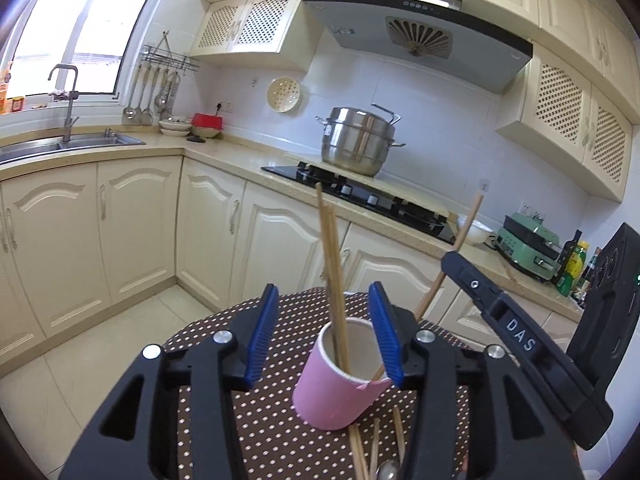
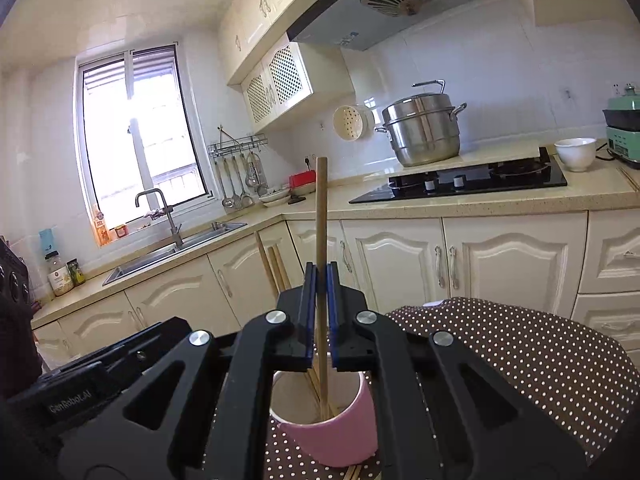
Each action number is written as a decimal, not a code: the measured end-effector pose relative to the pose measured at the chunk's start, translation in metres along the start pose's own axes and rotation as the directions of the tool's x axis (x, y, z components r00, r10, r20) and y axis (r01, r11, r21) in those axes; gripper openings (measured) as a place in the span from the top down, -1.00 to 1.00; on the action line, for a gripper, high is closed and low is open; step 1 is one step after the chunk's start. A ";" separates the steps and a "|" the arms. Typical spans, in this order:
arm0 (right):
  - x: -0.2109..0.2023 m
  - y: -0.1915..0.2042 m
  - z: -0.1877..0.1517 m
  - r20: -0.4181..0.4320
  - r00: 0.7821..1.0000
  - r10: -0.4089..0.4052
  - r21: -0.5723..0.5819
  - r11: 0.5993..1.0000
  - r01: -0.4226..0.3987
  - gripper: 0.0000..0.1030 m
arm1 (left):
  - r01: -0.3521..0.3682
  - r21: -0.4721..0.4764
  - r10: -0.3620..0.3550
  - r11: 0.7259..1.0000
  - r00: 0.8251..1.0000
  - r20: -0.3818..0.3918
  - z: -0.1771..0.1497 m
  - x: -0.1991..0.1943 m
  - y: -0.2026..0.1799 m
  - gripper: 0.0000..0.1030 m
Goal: Organize utensils
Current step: 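Move the left tool back to the loose chopsticks and grasp one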
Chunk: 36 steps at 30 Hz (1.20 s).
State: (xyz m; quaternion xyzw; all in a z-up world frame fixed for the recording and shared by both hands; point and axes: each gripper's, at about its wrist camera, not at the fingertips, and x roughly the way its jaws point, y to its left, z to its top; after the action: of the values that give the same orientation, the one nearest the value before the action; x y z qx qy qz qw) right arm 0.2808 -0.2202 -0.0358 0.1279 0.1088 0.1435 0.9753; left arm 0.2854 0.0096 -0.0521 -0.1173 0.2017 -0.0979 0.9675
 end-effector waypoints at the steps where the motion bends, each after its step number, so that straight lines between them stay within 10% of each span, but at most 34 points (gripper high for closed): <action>1: 0.000 0.000 -0.002 -0.008 1.000 -0.003 0.004 1.000 0.003 0.89 | -0.004 -0.004 0.004 1.000 1.000 -0.009 -0.001 -0.001 0.002 0.11; 8: 0.004 -0.002 -0.014 -0.081 0.996 -0.037 0.009 0.999 0.038 0.82 | -0.015 -0.019 0.013 1.000 0.996 -0.087 -0.012 -0.005 0.014 0.00; 12: -0.003 -0.005 -0.015 -0.080 0.995 -0.053 0.022 0.998 0.055 0.06 | 0.000 -0.005 0.000 1.000 0.991 -0.136 -0.019 -0.007 0.013 -0.09; 18: -0.022 -0.011 -0.010 -0.085 0.995 -0.058 0.040 0.997 0.062 -0.11 | 0.028 -0.004 -0.028 1.000 0.976 -0.216 -0.028 -0.012 0.010 -0.13; 25: -0.041 -0.028 -0.023 -0.212 0.972 -0.104 0.006 0.994 0.107 -0.15 | 0.105 0.052 -0.073 0.993 0.903 -0.424 -0.054 0.001 -0.009 -0.12; 36: -0.060 -0.067 -0.081 -0.469 0.874 -0.128 0.029 0.987 0.160 -0.18 | 0.173 0.180 -0.014 0.968 0.757 -0.653 -0.103 0.030 -0.051 0.58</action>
State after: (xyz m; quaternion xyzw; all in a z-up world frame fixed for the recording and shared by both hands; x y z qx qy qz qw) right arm 0.2212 -0.2833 -0.1207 0.1139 0.3534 0.0931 0.9238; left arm 0.2626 -0.0659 -0.1412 0.0262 0.5039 -0.2034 0.8391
